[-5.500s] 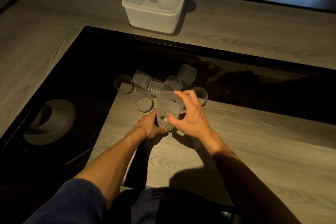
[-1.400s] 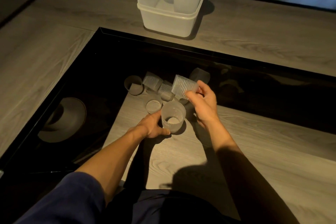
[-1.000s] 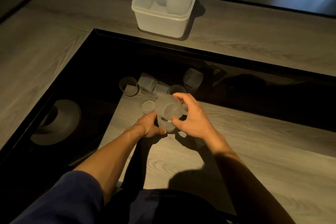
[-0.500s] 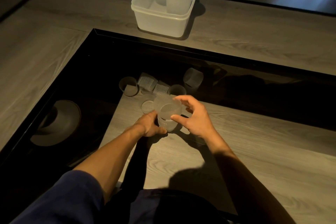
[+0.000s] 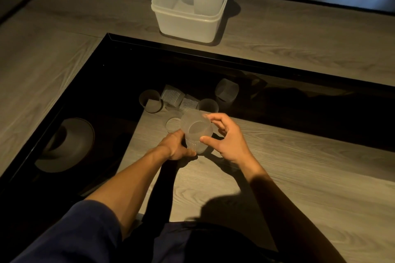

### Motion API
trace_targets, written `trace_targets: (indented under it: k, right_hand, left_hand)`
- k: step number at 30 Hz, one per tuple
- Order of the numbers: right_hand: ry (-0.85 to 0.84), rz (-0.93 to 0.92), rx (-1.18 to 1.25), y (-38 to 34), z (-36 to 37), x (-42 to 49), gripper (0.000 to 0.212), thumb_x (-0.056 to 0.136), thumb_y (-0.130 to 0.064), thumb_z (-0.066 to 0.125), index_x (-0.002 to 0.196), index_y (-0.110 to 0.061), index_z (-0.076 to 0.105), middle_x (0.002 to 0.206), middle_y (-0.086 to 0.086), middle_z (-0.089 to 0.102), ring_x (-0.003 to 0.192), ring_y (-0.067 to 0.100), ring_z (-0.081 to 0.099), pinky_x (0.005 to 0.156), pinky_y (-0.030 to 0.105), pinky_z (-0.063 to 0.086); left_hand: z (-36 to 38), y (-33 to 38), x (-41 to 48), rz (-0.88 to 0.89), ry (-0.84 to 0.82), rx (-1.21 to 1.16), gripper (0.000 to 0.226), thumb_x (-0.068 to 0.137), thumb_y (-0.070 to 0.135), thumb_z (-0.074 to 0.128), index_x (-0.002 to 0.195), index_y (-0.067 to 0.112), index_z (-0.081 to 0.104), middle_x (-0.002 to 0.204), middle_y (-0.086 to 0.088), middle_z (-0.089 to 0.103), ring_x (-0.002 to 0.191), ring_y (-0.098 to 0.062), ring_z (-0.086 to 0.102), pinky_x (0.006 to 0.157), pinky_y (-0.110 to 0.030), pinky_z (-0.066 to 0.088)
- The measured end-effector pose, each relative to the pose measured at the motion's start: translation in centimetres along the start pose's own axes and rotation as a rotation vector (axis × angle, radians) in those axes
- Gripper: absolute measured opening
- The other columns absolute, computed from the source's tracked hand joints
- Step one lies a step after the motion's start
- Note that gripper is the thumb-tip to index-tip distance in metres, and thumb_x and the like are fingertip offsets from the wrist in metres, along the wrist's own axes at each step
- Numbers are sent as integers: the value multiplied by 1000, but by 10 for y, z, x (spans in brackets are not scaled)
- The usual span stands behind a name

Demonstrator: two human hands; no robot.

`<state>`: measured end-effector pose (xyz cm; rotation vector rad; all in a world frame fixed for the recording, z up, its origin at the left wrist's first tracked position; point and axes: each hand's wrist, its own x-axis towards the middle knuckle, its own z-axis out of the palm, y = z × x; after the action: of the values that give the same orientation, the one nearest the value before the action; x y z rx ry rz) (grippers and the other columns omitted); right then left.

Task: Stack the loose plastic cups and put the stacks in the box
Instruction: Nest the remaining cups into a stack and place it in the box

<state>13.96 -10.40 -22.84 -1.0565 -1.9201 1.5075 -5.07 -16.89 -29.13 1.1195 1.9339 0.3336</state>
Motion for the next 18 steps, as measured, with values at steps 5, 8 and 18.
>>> trace_targets:
  k: [5, 8, 18]
  right_hand:
    - [20, -12, 47, -3, 3, 0, 52, 77, -11, 87, 120, -25, 61, 131, -16, 64, 127, -1, 56, 114, 40, 42]
    - [36, -5, 67, -2, 8, -3, 51, 78, -11, 86, 120, -24, 61, 129, -15, 66, 125, -1, 58, 113, 42, 44]
    - [89, -23, 125, 1, 13, -7, 51, 78, -10, 86, 118, -27, 60, 132, -15, 65, 127, 1, 57, 112, 36, 43]
  left_hand:
    - [-1, -1, 0, -1, 7, -10, 74, 73, 32, 87, 137, 25, 51, 131, 0, 62, 125, -23, 55, 108, -47, 46]
    - [-1, -2, 0, -2, -1, -22, 73, 74, 31, 87, 137, 25, 51, 131, 1, 62, 125, -23, 55, 108, -48, 46]
    - [-2, -2, -1, 16, -7, -19, 72, 74, 32, 86, 137, 27, 51, 130, 2, 63, 124, -23, 56, 108, -48, 46]
